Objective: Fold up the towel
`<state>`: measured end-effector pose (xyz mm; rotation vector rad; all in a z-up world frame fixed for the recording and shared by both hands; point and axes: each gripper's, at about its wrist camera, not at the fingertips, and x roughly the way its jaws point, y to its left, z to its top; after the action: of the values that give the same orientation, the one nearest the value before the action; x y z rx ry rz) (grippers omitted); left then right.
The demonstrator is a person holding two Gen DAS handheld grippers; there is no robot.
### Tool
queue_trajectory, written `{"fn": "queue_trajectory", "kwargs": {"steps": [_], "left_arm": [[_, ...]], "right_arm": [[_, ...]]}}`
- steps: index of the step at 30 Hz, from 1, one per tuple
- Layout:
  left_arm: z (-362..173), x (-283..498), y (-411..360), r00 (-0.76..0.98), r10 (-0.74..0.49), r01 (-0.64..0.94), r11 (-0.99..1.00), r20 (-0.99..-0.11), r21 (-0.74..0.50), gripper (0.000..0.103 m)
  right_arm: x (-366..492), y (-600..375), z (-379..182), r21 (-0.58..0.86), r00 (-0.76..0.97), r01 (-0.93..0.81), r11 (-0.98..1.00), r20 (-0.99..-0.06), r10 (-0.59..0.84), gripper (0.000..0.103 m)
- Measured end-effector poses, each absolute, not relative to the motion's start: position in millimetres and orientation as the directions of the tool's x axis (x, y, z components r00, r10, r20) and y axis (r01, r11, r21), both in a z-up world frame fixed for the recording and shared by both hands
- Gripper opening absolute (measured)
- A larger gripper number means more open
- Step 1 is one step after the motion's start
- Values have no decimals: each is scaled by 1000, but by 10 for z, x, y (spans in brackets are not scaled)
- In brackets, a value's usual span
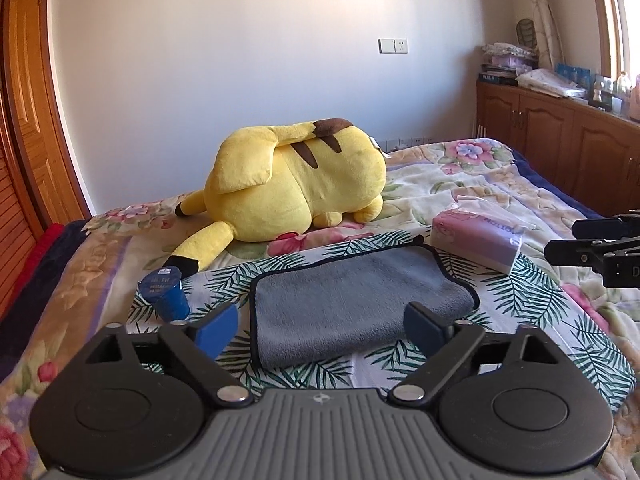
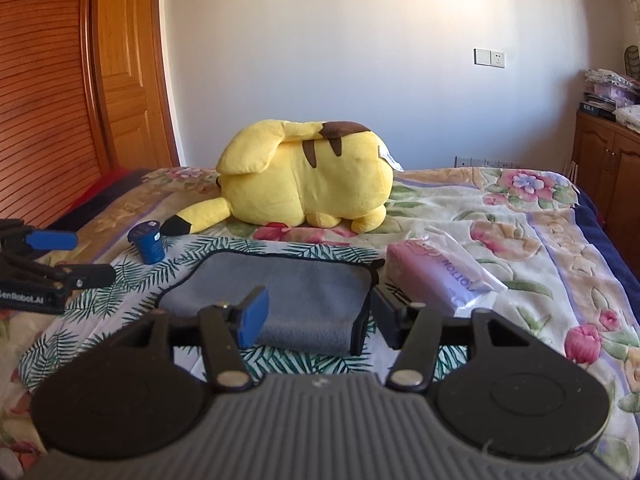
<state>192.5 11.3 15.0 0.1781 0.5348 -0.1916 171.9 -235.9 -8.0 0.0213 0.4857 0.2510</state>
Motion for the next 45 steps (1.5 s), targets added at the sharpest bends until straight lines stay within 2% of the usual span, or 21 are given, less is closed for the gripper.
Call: {"fn": "queue_trajectory", "kwargs": {"steps": [2,4,10,23,37,45], "left_arm": [[130,1864,127,842,-137,225,968,-521,109,81],[105,1813,142,843,-134,215,972,-521,98,84],[-11,1639,115,838,-152,236,967,-525,97,87],[-9,1190,113,833,-140,221,971,-535,89,87],[163,581,199,859,-68,128,988,-507,85,87],[186,288,191,870,-80,119,992,-486,50,87]], "right_arm": [[1681,-2346,-85,77,855,-227,971,-462,236,73],[1631,-2327,-98,65,859,-217,974,-461,222,90],[1518,-2308,-181,80,857,-197,977,-470,211,103],[1176,-2224,-245,90,853,-154,984,-490,179,103],[661,-2208,34,94,883,-154,984,-433,179,103],[410,-2154,42,86,890,-175,981,-411,195,103]]}}
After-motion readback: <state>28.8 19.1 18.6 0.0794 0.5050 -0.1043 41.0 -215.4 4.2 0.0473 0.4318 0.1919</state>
